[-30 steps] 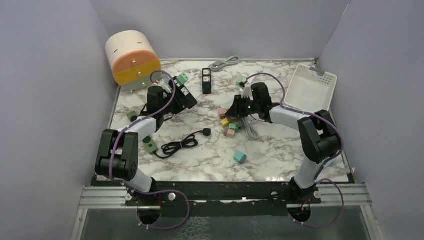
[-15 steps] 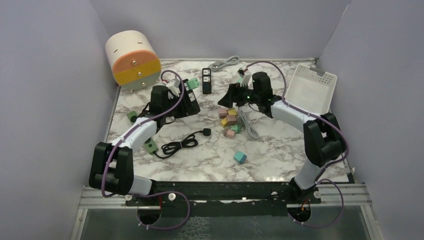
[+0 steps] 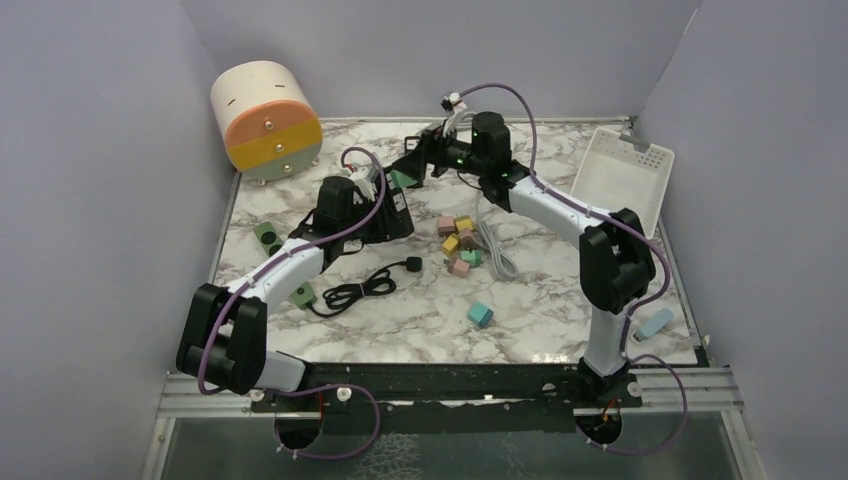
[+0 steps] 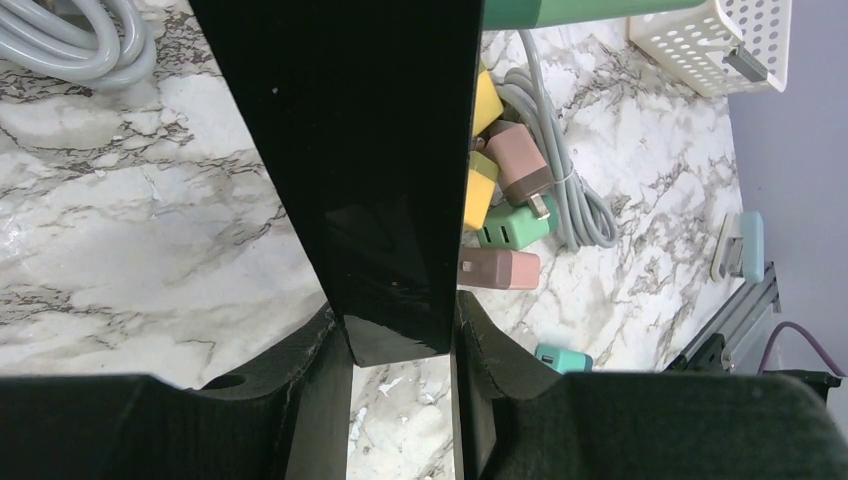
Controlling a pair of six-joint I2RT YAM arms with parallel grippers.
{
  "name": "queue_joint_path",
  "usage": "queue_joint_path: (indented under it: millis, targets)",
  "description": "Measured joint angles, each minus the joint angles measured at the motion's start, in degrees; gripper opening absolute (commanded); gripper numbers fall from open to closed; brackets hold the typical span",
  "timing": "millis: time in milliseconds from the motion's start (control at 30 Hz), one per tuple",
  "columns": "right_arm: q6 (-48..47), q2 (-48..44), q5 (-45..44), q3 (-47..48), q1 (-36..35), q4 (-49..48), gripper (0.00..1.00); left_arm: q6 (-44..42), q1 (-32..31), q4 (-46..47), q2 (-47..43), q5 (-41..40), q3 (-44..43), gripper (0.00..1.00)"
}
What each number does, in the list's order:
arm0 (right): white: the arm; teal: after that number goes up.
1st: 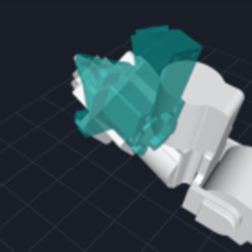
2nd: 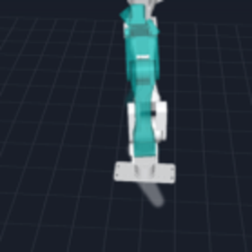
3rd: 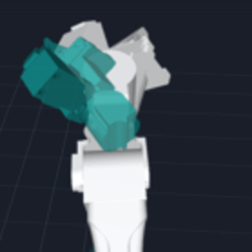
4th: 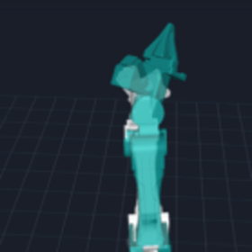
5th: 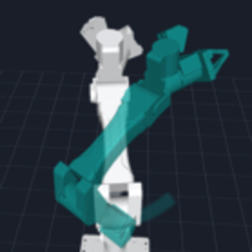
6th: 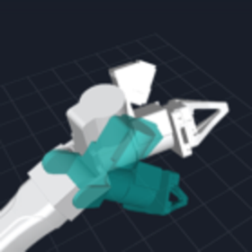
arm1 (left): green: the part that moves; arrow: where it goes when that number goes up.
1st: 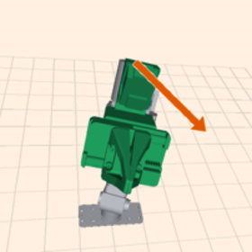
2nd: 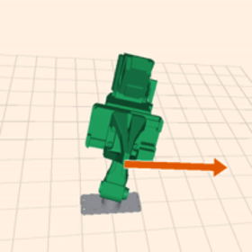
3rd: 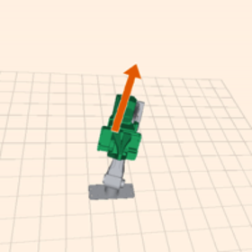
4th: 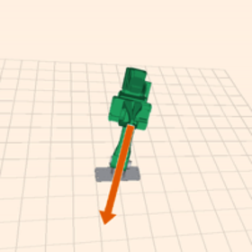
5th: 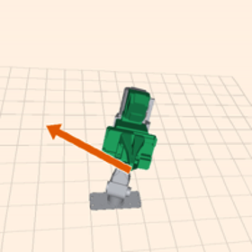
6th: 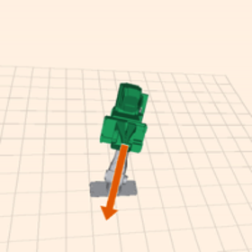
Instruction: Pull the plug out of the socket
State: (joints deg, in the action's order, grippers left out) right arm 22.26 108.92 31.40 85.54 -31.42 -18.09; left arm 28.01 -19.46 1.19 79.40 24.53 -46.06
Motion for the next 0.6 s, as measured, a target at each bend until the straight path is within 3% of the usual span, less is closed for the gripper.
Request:
queue_joint_path:
  millis: [100,133,167,233,267,600]
  targets:
    - [-0.1,2.1,0.0,0.7,-0.9,1.5,0.72,0.0,-0.2,0.0,0.0,-0.2,0.0,0.0]
    - [-0.2,2.6,0.0,0.8,-1.2,1.9,0.65,0.0,-0.2,0.0,0.0,-0.3,0.0,0.0]
    - [-0.3,2.9,0.0,0.8,-1.3,2.3,0.51,0.0,-0.2,0.0,0.0,-0.4,0.0,0.0]
    - [-0.8,3.4,0.1,0.8,-1.6,3.2,0.1,0.0,-0.2,0.0,0.0,-0.5,0.0,0.0]
    - [-0.9,3.5,0.2,0.8,-1.6,3.4,0.02,0.0,-0.2,0.0,0.0,-0.6,0.0,0.0]
    - [-0.3,3.0,1.5,0.1,-0.9,4.4,0.01,0.2,-0.1,-0.7,0.1,-3.6,0.0,0.0]
